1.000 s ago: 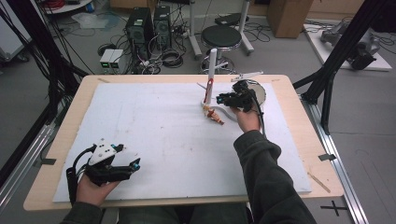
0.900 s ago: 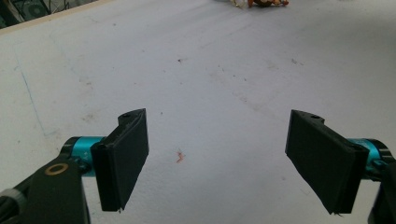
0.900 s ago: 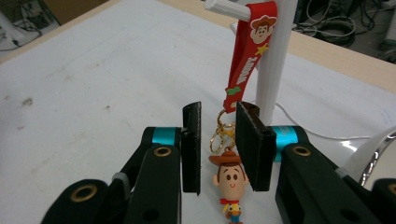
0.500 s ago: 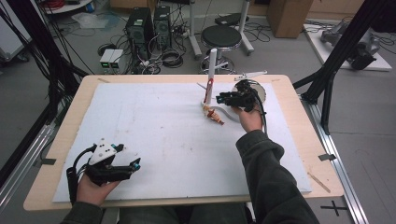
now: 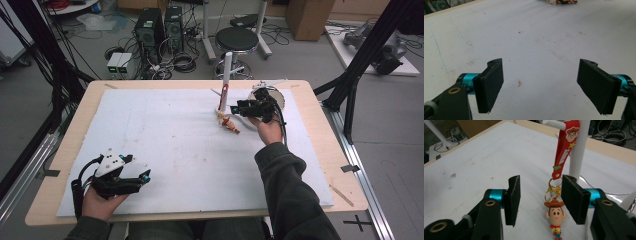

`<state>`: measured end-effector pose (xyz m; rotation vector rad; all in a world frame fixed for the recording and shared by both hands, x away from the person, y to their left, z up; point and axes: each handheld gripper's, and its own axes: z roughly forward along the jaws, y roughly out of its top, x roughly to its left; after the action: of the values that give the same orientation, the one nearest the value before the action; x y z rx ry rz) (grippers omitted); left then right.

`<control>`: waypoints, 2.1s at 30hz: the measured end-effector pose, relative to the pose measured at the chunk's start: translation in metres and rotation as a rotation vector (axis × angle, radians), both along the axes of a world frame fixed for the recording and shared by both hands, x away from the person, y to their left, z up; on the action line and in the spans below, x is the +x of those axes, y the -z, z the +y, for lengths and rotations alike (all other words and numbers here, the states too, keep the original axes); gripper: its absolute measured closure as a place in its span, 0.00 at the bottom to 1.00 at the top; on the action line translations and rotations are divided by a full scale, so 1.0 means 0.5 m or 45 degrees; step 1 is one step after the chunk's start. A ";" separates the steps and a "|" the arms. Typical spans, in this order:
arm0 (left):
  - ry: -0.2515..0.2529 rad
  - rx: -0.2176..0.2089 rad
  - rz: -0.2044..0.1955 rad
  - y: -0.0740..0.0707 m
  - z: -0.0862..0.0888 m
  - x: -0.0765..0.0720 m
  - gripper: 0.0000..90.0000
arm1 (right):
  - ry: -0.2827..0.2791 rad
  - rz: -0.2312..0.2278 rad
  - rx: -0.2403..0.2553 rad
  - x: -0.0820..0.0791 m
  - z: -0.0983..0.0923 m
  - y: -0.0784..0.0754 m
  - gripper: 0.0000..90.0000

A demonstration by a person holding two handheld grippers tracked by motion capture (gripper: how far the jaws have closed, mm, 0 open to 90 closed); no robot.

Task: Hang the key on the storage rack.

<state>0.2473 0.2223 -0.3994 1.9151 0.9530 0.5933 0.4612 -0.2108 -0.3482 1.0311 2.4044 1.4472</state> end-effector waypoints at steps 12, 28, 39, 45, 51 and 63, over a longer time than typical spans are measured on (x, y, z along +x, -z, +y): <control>0.009 0.004 -0.006 0.000 0.000 0.000 0.24 | 0.008 -0.010 0.019 -0.012 -0.004 -0.003 0.40; 0.006 0.001 -0.003 0.000 -0.001 0.000 0.24 | -0.002 -0.005 0.037 -0.030 -0.010 0.004 0.30; 0.016 0.009 0.000 0.000 -0.002 -0.002 0.24 | -0.007 -0.006 0.032 -0.043 -0.015 0.011 0.23; 0.009 -0.001 -0.003 -0.001 -0.004 -0.003 0.24 | -0.006 -0.010 0.027 -0.055 -0.016 0.011 0.20; 0.012 0.002 -0.004 -0.001 -0.004 -0.003 0.24 | -0.004 -0.028 0.030 -0.067 -0.020 0.011 0.19; 0.011 0.005 -0.002 -0.001 -0.004 -0.002 0.24 | -0.014 -0.019 0.024 -0.083 -0.024 0.023 0.14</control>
<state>0.2462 0.2205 -0.3990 1.9210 0.9430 0.5921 0.4197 -0.2228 -0.3597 1.0091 2.3938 1.4789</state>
